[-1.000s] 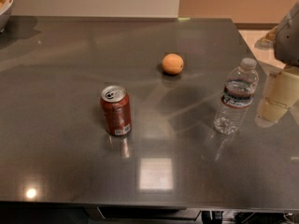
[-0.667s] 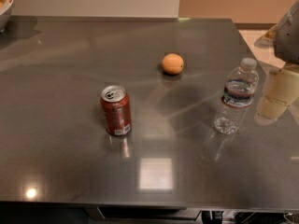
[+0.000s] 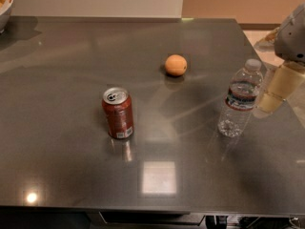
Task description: Move water bottle near orange
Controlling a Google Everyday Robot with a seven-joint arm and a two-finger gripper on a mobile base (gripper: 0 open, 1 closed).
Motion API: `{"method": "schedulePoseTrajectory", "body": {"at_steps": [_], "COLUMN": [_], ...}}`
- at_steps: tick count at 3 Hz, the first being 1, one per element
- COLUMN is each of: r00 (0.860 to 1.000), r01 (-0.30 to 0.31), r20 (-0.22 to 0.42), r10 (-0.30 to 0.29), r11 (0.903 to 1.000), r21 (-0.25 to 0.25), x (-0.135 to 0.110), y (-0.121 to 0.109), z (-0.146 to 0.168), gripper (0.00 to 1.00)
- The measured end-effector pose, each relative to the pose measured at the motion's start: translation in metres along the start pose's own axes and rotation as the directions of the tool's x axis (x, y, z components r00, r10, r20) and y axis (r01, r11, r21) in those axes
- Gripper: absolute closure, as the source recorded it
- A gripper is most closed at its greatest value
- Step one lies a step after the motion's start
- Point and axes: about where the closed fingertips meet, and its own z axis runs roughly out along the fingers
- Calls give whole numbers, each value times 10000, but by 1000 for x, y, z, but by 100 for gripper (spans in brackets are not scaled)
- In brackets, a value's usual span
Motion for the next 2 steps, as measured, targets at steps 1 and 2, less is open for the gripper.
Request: {"method": "schedulePoseTrajectory", "body": {"at_steps": [1,2], "r00": [9973,9919], "r01": [-173,-243], "r20": [706,1231], "r10": [195,309], "r11": [9994,9982], "r21": [-307,-547], "x": [-3,-10], "y": [-4,-1], "z": [9,9], "gripper": [0,18]}}
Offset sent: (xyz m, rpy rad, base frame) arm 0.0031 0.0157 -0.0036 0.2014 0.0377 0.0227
